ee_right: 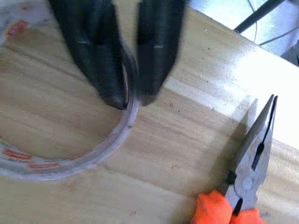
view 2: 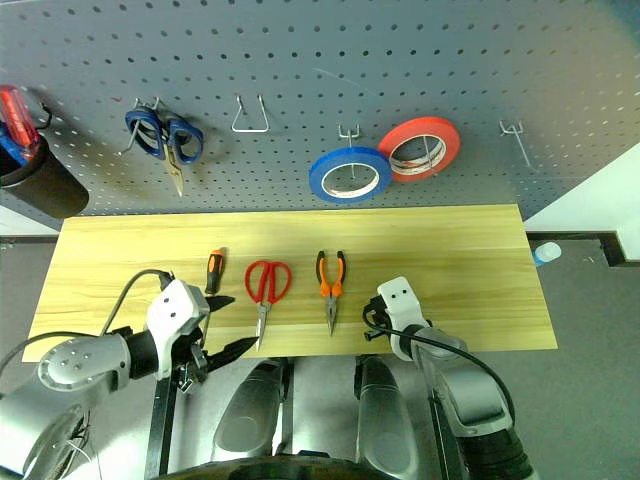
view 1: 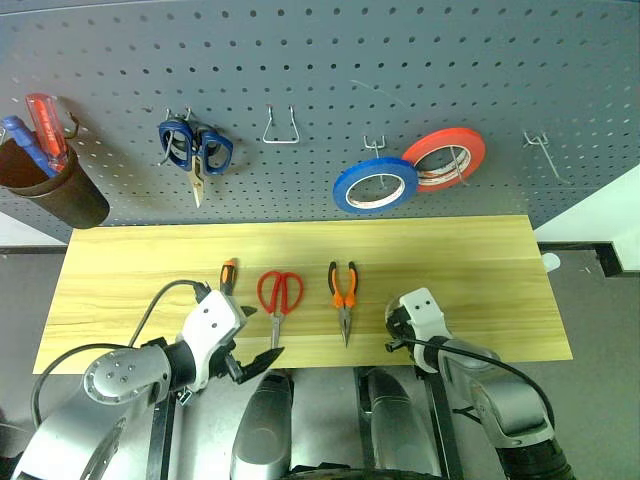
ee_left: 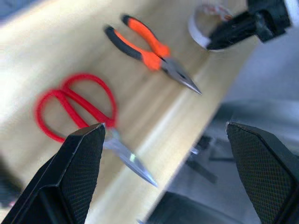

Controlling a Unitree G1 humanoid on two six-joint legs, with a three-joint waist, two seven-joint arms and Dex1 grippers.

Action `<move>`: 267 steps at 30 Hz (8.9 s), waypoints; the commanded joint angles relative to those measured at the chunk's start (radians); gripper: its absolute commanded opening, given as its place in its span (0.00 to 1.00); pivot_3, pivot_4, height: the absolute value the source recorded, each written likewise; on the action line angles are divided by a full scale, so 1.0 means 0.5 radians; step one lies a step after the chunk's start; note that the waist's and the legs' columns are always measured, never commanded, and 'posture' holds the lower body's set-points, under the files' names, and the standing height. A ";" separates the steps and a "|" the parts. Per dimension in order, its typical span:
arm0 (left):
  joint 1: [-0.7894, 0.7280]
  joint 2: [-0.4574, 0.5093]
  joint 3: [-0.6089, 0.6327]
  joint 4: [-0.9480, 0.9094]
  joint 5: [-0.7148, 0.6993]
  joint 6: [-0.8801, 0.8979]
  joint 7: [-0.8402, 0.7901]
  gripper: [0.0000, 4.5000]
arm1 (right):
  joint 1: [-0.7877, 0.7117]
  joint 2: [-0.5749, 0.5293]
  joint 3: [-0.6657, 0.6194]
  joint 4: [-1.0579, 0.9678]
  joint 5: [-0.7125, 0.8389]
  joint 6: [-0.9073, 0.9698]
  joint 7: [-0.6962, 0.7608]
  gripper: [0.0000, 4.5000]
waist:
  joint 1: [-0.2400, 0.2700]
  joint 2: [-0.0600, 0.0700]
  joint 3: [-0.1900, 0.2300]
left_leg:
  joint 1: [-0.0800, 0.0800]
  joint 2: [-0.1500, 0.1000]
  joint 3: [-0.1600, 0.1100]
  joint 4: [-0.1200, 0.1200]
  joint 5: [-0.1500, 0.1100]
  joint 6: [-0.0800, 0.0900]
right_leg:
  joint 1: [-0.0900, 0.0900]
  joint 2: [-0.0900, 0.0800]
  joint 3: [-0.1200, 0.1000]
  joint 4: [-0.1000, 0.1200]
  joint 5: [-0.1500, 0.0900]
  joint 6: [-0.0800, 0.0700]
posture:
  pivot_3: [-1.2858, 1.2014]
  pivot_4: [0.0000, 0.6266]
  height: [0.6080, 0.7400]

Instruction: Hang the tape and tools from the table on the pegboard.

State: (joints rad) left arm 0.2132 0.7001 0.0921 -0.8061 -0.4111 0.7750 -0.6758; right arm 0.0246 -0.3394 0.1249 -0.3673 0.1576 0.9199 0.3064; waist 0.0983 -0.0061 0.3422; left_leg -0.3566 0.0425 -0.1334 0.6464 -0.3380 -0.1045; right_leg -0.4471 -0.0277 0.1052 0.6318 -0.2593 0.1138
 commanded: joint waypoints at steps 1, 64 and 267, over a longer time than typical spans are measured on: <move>-0.006 0.006 0.063 -0.090 -0.081 0.044 0.029 0.96 | 0.002 0.010 -0.027 -0.069 0.024 0.027 -0.003 0.00 | 0.001 -0.001 0.002 | 0.000 0.000 0.000 0.000 0.000 0.000 | -0.001 0.000 0.000 0.000 0.000 0.000 | 0.66 0.57 1.00; -0.965 -0.662 -0.462 1.472 0.342 -1.817 -0.300 0.96 | -0.042 0.148 -0.752 -0.060 -0.177 -1.199 -0.470 0.00 | -0.061 0.029 -0.526 | 0.073 -0.002 0.011 0.001 0.000 0.002 | 0.087 0.001 0.004 -0.025 0.013 -0.006 | 0.61 0.00 1.00; 1.088 -0.348 0.275 0.652 -0.008 -1.637 -0.400 0.96 | -0.733 1.032 0.387 0.415 -0.299 0.547 -0.861 0.95 | -0.010 0.013 -0.235 | 0.007 0.003 0.010 -0.028 -0.003 0.006 | -0.006 0.000 0.001 -0.008 -0.008 -0.006 | 0.66 0.40 1.00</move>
State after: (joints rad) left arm 0.7381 0.5313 0.2270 -0.4693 -0.4212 -0.0256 -0.8736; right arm -0.3516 0.1085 0.3075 -0.1529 0.0045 1.2077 -0.1206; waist 0.0933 0.0003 0.2250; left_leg -0.3545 0.0440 -0.1284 0.6324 -0.3395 -0.1014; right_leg -0.4516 -0.0275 0.1058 0.6278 -0.2633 0.1108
